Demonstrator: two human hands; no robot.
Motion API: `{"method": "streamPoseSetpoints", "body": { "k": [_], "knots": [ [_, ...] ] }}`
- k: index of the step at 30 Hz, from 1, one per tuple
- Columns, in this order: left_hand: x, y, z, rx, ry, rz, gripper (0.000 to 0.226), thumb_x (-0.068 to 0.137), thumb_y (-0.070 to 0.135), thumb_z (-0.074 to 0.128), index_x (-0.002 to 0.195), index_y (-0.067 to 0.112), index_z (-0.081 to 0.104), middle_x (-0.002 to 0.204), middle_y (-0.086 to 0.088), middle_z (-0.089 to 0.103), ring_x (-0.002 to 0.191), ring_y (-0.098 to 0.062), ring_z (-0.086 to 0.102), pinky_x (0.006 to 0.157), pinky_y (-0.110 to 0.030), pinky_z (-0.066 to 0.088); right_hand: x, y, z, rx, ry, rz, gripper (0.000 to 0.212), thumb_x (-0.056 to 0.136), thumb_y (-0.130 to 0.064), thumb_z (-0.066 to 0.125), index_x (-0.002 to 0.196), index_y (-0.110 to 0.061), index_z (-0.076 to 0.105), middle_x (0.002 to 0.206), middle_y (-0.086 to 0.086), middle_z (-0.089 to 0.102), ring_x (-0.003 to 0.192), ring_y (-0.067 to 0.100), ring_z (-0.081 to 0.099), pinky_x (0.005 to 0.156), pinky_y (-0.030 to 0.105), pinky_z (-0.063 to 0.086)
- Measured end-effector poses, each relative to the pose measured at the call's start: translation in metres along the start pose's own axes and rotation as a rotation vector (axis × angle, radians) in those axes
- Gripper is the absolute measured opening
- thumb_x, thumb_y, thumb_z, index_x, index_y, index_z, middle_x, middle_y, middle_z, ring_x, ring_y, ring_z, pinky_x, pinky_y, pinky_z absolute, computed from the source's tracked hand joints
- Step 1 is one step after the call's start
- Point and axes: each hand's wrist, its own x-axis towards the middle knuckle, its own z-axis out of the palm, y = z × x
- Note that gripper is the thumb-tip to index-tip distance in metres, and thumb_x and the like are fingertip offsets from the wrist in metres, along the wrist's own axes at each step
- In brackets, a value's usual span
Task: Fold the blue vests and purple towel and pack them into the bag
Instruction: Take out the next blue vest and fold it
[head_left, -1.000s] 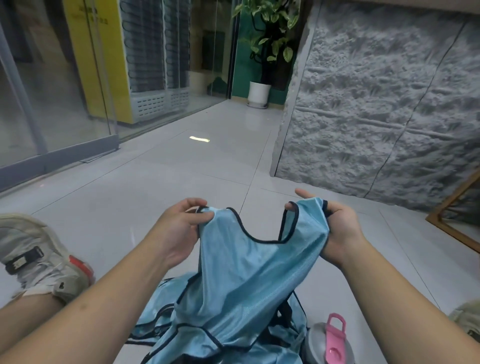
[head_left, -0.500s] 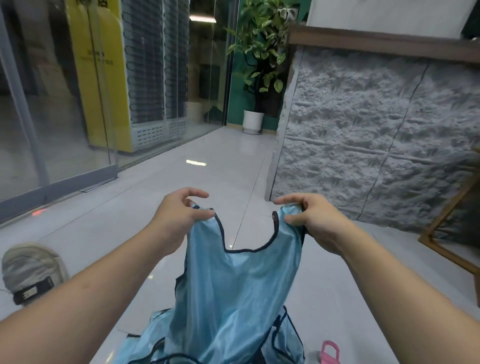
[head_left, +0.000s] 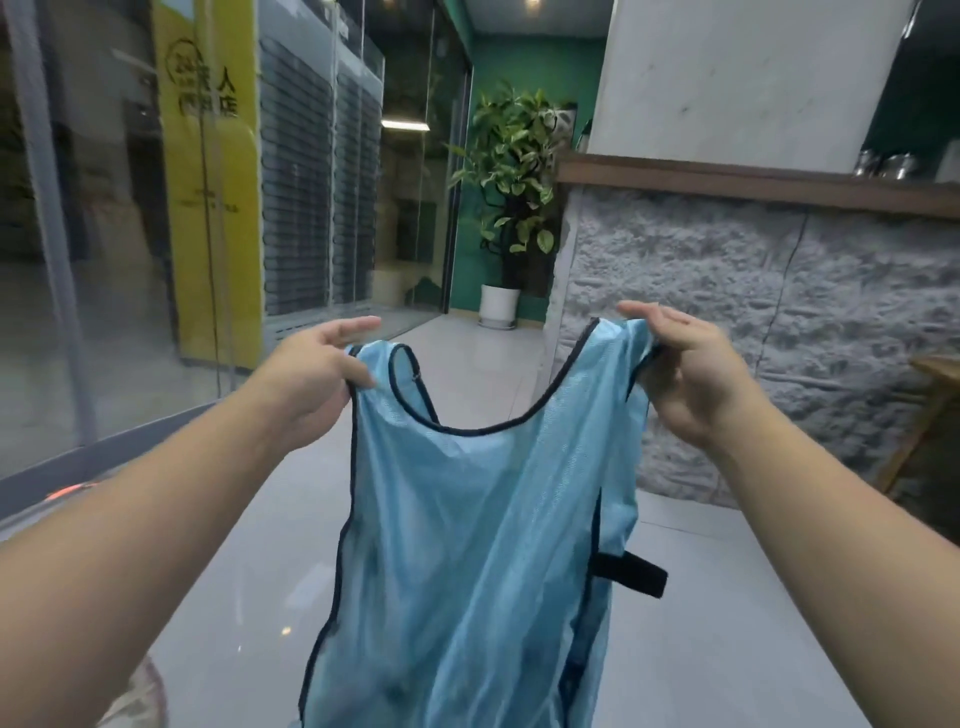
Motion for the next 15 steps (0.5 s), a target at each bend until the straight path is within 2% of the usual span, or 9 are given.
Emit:
{"method": "streamPoseSetpoints", "body": {
  "k": [3,6,7,10,12,13,15],
  "knots": [
    [0.0,-0.018,-0.001,-0.124,-0.04,-0.168,0.066,0.086,-0.026,0.038,0.131,0.012,0.066,0.114,-0.016,0.06,0.104,-0.026,0.065,0.103,-0.033,0.051,0.002,0.017,-0.008,0.012,0.036,0.054,0.026,0.107,-0.004,0.049,0.111,-0.006,0.074,0.08,0.006,0.075,0.074,0.019,0.07,0.075,0.03,0.061],
    [0.002,-0.04,-0.006,-0.181,-0.075,-0.17,0.047,0.089,-0.013,0.054,0.126,0.012,0.069,0.137,-0.027,0.056,0.137,-0.035,0.052,0.119,-0.044,0.039,0.002,0.036,-0.013,-0.062,0.046,0.114,0.026,0.103,0.002,0.052,0.112,-0.008,0.075,0.083,0.008,0.075,0.069,0.018,0.071,0.067,0.028,0.061],
    [0.004,-0.044,-0.005,-0.143,-0.08,-0.135,0.037,0.092,-0.006,0.06,0.123,0.012,0.07,0.139,-0.024,0.058,0.14,-0.034,0.05,0.12,-0.046,0.037,0.001,0.039,-0.014,-0.06,0.05,0.138,0.027,0.102,0.003,0.053,0.113,-0.009,0.075,0.085,0.009,0.076,0.069,0.018,0.072,0.066,0.029,0.06],
    [0.0,-0.041,0.001,0.212,-0.001,0.073,0.019,0.098,0.011,0.069,0.113,0.02,0.075,0.118,-0.009,0.074,0.12,-0.023,0.066,0.113,-0.044,0.046,0.002,0.038,-0.011,-0.037,0.06,0.163,0.026,0.099,0.001,0.057,0.113,-0.011,0.075,0.094,0.009,0.078,0.075,0.02,0.072,0.07,0.03,0.058],
    [-0.001,-0.034,0.005,0.416,0.092,0.281,0.013,0.098,0.016,0.07,0.102,0.026,0.078,0.1,-0.009,0.077,0.096,-0.018,0.071,0.094,-0.037,0.056,0.005,0.031,-0.012,-0.031,0.08,0.138,0.021,0.099,-0.006,0.062,0.115,-0.009,0.075,0.108,0.011,0.076,0.086,0.022,0.07,0.083,0.034,0.058],
    [-0.001,-0.03,0.007,0.464,0.128,0.376,0.013,0.098,0.016,0.07,0.098,0.026,0.078,0.094,-0.009,0.078,0.087,-0.015,0.07,0.086,-0.033,0.056,0.007,0.028,-0.013,-0.019,0.095,0.121,0.021,0.099,-0.009,0.064,0.116,-0.008,0.075,0.115,0.012,0.076,0.092,0.024,0.071,0.09,0.037,0.057],
    [-0.002,-0.023,0.01,0.47,0.172,0.473,0.016,0.096,0.011,0.072,0.093,0.025,0.078,0.09,0.002,0.078,0.081,-0.008,0.071,0.081,-0.025,0.057,0.007,0.02,-0.016,0.015,0.109,0.102,0.022,0.1,-0.008,0.062,0.119,-0.004,0.072,0.117,0.02,0.075,0.102,0.03,0.074,0.096,0.042,0.059]
  ]
}}
